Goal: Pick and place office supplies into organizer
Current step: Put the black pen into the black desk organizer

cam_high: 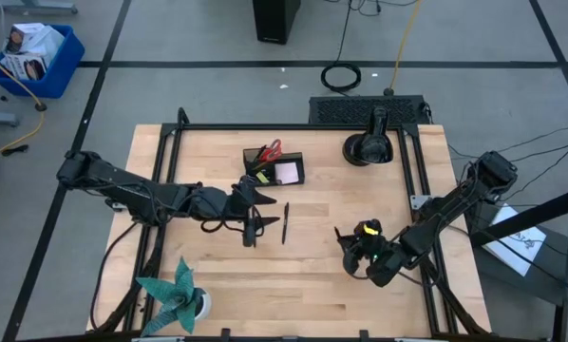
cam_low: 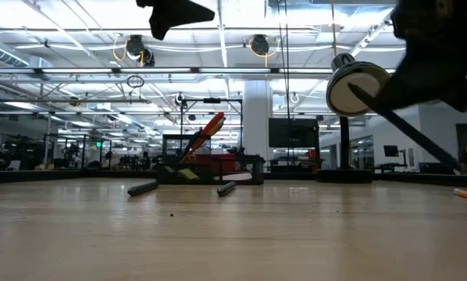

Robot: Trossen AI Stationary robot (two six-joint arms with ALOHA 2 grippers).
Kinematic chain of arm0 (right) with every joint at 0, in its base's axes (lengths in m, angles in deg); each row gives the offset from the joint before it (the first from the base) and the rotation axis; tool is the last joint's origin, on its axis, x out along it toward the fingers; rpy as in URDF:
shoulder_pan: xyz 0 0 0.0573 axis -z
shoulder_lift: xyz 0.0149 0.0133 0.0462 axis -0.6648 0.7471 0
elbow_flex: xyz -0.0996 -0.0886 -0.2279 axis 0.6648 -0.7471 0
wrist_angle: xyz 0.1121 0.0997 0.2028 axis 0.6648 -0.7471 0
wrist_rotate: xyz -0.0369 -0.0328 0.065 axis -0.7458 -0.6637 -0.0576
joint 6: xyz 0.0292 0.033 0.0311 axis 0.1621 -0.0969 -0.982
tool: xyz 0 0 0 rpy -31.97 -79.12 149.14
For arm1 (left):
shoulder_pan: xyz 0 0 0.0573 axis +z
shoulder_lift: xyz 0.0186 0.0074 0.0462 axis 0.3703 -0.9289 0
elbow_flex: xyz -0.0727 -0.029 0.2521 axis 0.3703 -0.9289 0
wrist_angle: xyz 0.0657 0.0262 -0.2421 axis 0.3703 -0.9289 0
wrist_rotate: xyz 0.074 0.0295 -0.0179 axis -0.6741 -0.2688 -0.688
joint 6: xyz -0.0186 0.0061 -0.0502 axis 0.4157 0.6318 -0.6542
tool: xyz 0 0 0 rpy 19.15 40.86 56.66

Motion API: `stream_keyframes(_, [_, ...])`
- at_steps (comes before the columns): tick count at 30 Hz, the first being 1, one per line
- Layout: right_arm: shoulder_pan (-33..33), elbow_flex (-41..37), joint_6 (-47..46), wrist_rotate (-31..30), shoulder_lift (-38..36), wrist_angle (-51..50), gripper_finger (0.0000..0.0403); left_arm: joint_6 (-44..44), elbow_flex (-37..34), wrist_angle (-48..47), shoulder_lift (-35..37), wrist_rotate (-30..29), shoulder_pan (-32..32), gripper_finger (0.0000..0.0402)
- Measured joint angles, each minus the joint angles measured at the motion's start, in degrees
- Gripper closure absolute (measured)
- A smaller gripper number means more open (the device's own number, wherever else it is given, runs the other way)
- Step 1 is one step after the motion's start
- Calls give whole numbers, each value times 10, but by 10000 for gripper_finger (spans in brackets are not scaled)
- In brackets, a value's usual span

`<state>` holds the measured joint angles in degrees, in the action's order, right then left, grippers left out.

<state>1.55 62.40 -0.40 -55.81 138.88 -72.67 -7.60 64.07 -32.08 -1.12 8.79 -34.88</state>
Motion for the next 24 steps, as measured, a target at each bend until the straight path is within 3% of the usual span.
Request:
stream_keyframes(8, [12,0,248,-89,0,154,378,-52,0,42,0,38,0,163])
stream_keyframes(16, [42,1,443,-70,0,314,377,-71,0,118,0,86,-4,163])
stream_keyframes(24, [83,1,548,1,0,429,377,-67,0,129,-31,68,-5,163])
